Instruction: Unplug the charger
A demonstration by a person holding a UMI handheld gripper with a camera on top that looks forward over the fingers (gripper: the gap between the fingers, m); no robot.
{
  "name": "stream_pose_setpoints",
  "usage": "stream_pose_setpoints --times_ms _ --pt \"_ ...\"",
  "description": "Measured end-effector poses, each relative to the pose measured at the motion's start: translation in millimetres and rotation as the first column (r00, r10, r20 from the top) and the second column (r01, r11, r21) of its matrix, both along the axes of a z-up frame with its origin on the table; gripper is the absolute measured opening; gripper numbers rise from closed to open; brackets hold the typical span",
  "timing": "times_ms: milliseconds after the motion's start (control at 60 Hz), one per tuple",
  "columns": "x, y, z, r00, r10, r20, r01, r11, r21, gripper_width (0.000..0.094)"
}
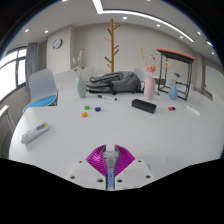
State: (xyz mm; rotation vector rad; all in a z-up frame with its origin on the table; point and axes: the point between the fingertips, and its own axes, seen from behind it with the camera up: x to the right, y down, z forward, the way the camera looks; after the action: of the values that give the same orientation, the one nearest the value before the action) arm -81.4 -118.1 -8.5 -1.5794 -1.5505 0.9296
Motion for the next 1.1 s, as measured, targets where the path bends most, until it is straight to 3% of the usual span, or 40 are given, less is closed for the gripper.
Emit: stream_pose_setpoints --times_ms 100,167,217,300,400,650,867,967,1067,1100 --pt "-1 4 25 0.999 0.001 -0.036 -0.004 0.997 -0.079 0.0065" --pt "-9 21 99 0.978 -0.011 -0.208 0.011 1.0 -0.003 0.0065" --pt "-17 20 140 0.968 0.013 -0.251 -0.017 1.0 -0.017 0.0064" --pt "-24 34 181 0.973 0.027 -0.228 -0.038 0.998 -0.047 0.0064" --pt "-16 93 196 0.978 -0.02 -0.207 0.02 1.0 -0.002 0.0064" --pt "25 231 117 0.99 -0.139 -0.027 0.141 0.985 0.102 0.0065" --pt "39 265 17 0.985 -0.121 0.123 0.104 0.984 0.143 0.0107" --pt "42 257 -8 0.979 -0.096 0.179 0.077 0.991 0.109 0.0262" --pt "47 263 -1 0.976 -0.129 0.175 0.109 0.987 0.122 0.0634" --pt "52 261 4 0.977 -0.129 0.169 0.109 0.987 0.121 0.0683"
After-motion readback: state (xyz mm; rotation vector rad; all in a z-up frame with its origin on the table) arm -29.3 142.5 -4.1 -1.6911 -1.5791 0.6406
